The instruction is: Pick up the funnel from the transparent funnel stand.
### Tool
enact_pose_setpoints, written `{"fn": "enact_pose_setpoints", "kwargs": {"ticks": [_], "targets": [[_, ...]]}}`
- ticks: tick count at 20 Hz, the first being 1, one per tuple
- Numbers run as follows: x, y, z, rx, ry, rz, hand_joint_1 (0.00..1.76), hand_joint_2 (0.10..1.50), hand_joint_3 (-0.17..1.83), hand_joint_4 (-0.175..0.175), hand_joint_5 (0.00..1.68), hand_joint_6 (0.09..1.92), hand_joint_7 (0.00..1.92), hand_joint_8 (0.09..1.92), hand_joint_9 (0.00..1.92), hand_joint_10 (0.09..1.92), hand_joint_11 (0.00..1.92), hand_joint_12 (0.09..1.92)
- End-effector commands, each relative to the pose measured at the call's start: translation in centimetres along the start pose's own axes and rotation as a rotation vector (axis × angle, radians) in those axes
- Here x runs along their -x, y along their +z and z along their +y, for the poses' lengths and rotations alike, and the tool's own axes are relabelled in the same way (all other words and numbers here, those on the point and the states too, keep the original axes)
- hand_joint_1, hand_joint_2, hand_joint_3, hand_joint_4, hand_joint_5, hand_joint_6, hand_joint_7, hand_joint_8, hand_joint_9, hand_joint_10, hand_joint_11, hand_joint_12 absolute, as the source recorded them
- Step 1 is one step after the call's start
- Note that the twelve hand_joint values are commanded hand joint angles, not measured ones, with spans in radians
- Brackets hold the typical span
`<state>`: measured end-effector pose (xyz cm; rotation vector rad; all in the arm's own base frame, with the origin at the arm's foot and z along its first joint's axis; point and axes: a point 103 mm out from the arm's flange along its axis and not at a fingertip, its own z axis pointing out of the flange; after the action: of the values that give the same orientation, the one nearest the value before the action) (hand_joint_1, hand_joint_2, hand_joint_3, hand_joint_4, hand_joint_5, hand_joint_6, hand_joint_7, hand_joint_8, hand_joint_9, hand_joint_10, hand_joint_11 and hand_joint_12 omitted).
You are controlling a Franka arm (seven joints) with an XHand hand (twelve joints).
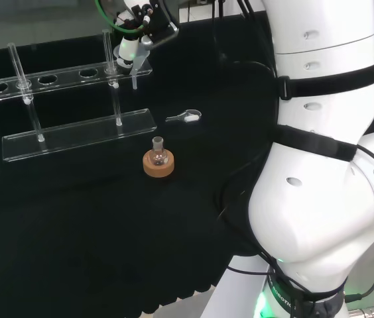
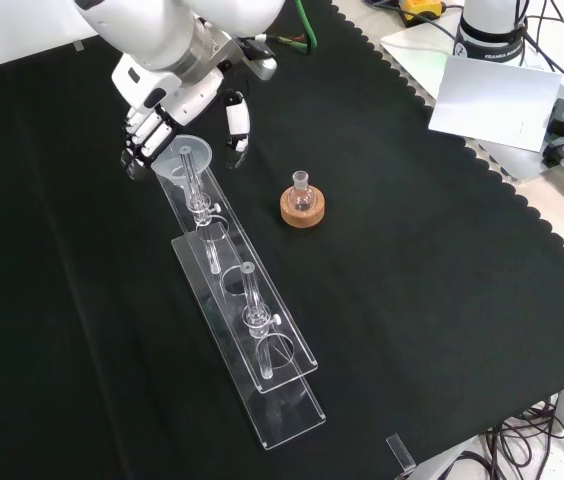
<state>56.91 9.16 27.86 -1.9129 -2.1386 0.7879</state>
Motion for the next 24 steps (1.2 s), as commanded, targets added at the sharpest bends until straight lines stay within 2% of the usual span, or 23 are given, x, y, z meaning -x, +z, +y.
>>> {"fn": "enact_pose_setpoints", "kwargs": {"ticks": [1, 7, 9, 12, 18, 22, 24], "targets": [[-0.3, 0.3, 0.4, -0.011, -0.005, -0.016, 0.71, 0.6, 0.53, 0.027, 0.08, 0.09, 0.0, 0.44, 0.11, 0.89, 0.29, 1.54], [-0.1, 0.7, 0.5, -0.001, 0.002, -0.012, 0.7, 0.6, 0.54, 0.025, 0.11, 0.09, 0.0, 0.53, 0.15, 0.87, 0.3, 1.53], [-1.4, 0.3, 0.4, -0.003, 0.024, -0.023, 0.7, 0.61, 0.54, 0.024, 0.12, 0.09, 0.0, 0.55, 0.16, 0.87, 0.3, 1.53], [-1.5, 0.2, 0.4, -0.001, 0.023, -0.023, 0.7, 0.61, 0.54, 0.022, 0.13, 0.09, 0.0, 0.58, 0.17, 0.86, 0.3, 1.53], [0.7, 0.8, 0.7, 0.004, 0.016, -0.01, 0.69, 0.63, 0.54, 0.015, 0.17, 0.09, 0.03, 0.64, 0.21, 0.85, 0.31, 1.53], [1.1, 0.9, 0.9, 0.008, 0.025, -0.022, 0.69, 0.64, 0.54, 0.013, 0.19, 0.09, 0.05, 0.65, 0.23, 0.84, 0.31, 1.53], [-0.6, 0.4, 0.9, 0.006, 0.038, -0.046, 0.69, 0.65, 0.54, 0.013, 0.19, 0.09, 0.06, 0.66, 0.24, 0.83, 0.32, 1.53]]}}
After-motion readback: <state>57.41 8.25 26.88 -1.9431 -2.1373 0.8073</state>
